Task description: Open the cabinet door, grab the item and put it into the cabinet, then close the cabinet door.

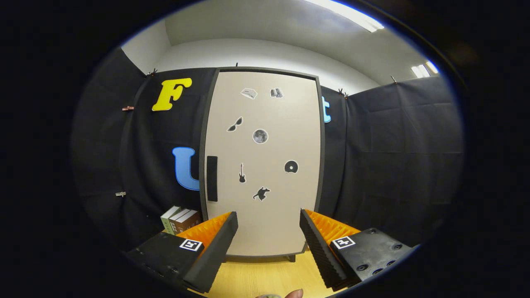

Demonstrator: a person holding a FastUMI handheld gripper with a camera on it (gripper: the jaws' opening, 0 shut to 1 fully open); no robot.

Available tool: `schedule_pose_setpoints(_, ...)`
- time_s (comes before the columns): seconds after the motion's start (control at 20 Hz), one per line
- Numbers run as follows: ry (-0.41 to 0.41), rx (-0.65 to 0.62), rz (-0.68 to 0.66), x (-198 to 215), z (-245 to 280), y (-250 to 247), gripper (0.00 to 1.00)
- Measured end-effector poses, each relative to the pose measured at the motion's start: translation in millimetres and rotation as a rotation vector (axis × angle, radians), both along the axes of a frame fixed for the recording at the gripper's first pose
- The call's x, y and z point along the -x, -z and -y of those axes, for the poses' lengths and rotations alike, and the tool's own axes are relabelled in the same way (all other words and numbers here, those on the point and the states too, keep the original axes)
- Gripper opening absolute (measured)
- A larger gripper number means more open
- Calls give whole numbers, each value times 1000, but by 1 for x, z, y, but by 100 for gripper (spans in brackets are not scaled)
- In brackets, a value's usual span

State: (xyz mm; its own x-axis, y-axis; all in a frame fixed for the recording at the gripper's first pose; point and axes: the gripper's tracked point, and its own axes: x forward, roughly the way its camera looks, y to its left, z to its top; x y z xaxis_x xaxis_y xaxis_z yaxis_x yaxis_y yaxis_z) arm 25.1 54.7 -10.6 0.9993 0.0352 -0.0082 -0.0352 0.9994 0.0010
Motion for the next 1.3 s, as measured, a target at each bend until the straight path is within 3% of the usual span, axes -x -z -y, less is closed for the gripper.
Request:
schedule_pose_setpoints(0.65, -75, -60, -68, -115, -105, 25, 97)
schedule_pose_setpoints(1.15, -75, -55, -25, -200, -143, 19, 97)
schedule_pose_setpoints(1.2, -70, -44, -28, -203, -145, 20, 93)
schedule_pose_setpoints(1.25, -72, -41, -33, -206, -148, 23, 81)
schedule_pose_setpoints(1.3, -83, -43, -47, -207, -152, 26, 77)
